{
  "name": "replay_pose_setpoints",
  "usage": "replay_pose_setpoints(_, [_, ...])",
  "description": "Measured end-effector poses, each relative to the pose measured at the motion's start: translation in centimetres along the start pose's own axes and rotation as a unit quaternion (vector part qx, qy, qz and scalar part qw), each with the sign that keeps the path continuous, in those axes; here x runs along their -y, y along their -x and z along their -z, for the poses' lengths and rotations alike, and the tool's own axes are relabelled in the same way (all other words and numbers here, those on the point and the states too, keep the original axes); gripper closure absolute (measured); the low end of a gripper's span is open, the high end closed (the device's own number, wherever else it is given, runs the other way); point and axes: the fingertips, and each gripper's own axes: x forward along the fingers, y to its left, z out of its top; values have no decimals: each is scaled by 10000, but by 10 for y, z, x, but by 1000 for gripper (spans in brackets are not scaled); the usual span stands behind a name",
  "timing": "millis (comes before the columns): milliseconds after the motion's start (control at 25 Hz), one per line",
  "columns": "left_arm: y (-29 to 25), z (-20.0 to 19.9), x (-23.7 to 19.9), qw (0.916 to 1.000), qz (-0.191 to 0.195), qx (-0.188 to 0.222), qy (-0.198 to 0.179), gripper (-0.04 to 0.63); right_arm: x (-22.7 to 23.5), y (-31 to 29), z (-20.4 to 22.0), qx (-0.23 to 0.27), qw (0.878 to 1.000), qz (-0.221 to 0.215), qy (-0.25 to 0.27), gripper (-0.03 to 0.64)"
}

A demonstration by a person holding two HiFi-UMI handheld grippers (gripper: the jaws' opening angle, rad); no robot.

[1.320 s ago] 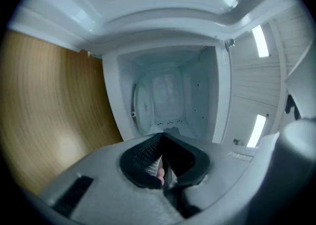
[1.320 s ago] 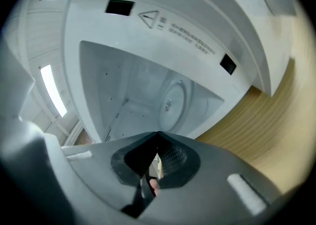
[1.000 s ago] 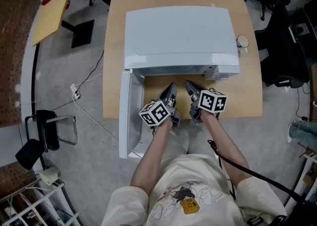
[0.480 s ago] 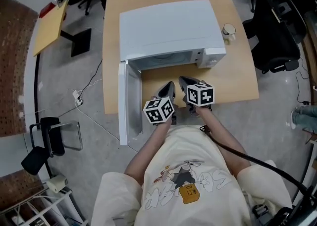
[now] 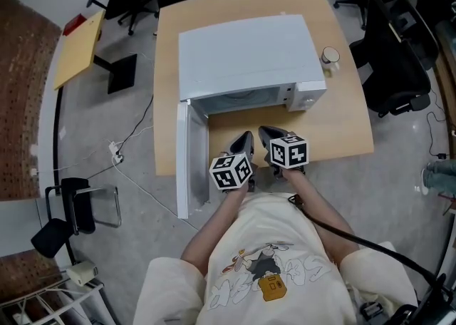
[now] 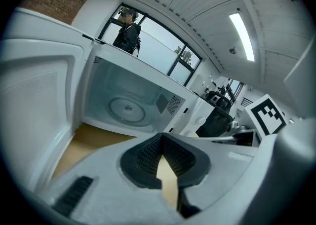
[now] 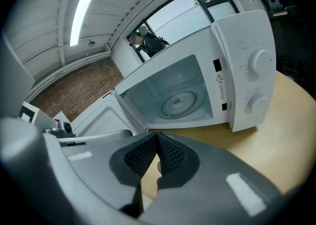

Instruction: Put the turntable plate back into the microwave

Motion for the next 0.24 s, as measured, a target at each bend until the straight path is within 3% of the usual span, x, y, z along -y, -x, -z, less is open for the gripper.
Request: replay_pose_setpoints(240, [6, 6, -1, 10000, -5, -51, 48, 595, -1, 4, 7, 1, 9999, 46, -95, 612])
